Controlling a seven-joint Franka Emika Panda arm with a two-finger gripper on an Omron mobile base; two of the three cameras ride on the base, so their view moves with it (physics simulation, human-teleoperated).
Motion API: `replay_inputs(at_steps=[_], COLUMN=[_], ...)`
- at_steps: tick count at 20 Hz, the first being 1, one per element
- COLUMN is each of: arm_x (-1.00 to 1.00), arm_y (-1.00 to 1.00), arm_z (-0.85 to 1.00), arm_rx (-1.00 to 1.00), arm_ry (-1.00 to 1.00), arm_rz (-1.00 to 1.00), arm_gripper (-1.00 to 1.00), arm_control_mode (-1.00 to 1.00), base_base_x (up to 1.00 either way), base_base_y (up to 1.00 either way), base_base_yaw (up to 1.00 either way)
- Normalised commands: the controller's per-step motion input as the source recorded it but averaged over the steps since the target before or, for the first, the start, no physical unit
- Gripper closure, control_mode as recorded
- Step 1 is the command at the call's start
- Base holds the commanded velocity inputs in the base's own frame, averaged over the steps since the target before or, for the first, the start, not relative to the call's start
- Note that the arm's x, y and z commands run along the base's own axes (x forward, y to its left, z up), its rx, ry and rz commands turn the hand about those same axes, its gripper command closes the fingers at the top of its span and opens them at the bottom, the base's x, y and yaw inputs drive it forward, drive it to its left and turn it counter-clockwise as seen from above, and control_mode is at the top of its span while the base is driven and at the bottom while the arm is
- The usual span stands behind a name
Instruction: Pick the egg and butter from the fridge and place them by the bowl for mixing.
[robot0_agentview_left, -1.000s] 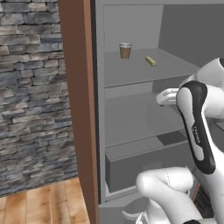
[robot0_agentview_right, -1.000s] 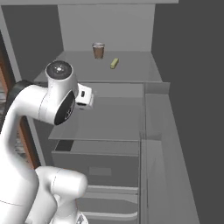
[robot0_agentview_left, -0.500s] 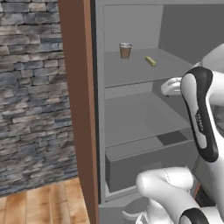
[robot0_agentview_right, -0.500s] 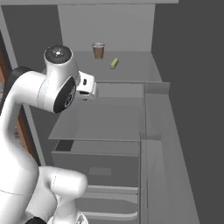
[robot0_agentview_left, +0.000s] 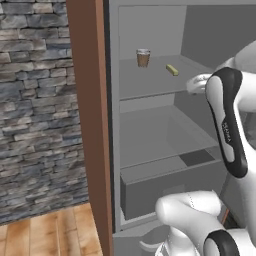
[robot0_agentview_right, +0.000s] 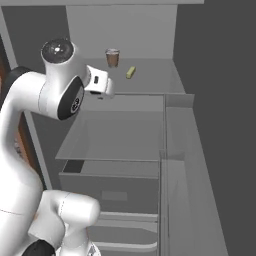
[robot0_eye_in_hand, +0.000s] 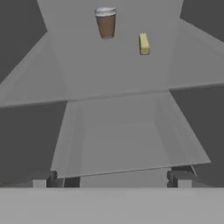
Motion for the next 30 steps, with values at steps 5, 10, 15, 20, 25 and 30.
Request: replay_inputs(at_steps=[5,10,15,20,25,30], arm_x=[0.36,0.48,0.53,0.63,0.60,0.63], arm_y=[-0.03,-0.04,-0.11,-0.13,-0.13,-0.06], arm_z=[0.13,0.24,0.15,0.02,-0.08,-0.07], arm_rx=[0.00,0.00,0.00,0.00,-0.01,0.00], arm_ry=[-0.13,0.06,0.10,0.16,0.05,0.01], arm_rz=[-0.08,-0.07,-0.05,0.00,0.00,0.00], arm_gripper=[-1.00,-1.00,-1.00,-1.00,-1.00,-1.00], arm_control_mode=[-1.00,-1.00,-1.00,-1.00,-1.00,-1.00], base_base_x=[0.00,0.00,0.00,0.00,0.00,0.00], base_base_y=[0.00,0.00,0.00,0.00,0.00,0.00], base_base_yaw=[0.00,0.00,0.00,0.00,0.00,0.00])
